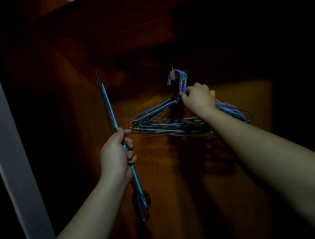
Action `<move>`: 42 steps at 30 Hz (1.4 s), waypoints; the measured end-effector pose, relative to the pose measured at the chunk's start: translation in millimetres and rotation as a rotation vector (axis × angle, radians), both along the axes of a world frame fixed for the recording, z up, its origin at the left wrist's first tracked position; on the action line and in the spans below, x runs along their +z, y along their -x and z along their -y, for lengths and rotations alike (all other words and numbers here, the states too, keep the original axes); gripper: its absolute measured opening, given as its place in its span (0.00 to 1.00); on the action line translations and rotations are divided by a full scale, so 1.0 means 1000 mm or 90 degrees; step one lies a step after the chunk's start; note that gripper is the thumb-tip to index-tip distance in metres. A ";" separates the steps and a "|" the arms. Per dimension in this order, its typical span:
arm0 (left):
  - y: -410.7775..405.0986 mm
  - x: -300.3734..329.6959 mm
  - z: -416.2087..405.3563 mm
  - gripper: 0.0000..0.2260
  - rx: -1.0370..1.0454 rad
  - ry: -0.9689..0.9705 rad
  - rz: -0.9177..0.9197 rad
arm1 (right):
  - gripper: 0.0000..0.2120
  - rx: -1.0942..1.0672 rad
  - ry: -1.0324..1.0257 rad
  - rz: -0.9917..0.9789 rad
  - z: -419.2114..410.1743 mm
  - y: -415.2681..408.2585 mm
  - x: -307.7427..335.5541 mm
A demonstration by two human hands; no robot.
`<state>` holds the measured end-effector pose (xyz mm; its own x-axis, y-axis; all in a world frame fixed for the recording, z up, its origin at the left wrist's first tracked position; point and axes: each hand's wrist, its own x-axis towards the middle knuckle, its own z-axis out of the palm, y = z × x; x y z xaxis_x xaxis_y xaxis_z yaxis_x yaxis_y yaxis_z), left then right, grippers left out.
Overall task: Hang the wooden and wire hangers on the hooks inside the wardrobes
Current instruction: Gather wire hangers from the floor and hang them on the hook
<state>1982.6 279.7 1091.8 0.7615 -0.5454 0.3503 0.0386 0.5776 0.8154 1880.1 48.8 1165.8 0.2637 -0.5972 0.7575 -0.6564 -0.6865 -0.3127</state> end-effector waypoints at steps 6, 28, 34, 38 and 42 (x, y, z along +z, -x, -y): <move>-0.001 -0.002 -0.006 0.12 -0.033 -0.003 -0.010 | 0.19 -0.025 0.025 -0.017 0.000 0.001 0.006; -0.029 -0.085 -0.092 0.10 -0.394 0.007 -0.176 | 0.13 0.466 -0.574 0.079 -0.167 -0.043 -0.197; -0.035 -0.120 -0.103 0.10 -0.421 -0.005 -0.192 | 0.12 0.486 -0.674 0.201 -0.184 -0.044 -0.221; -0.031 -0.133 -0.106 0.15 -0.293 -0.047 -0.141 | 0.10 0.447 -0.637 0.215 -0.182 -0.046 -0.230; -0.030 -0.145 -0.106 0.18 -0.246 -0.055 -0.136 | 0.10 0.412 -0.651 0.226 -0.178 -0.047 -0.236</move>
<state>2012.1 385.8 946.9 0.5467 -0.8242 0.1479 0.4108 0.4179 0.8103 1927.6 227.0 929.9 0.6040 -0.7886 0.1152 -0.0623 -0.1908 -0.9797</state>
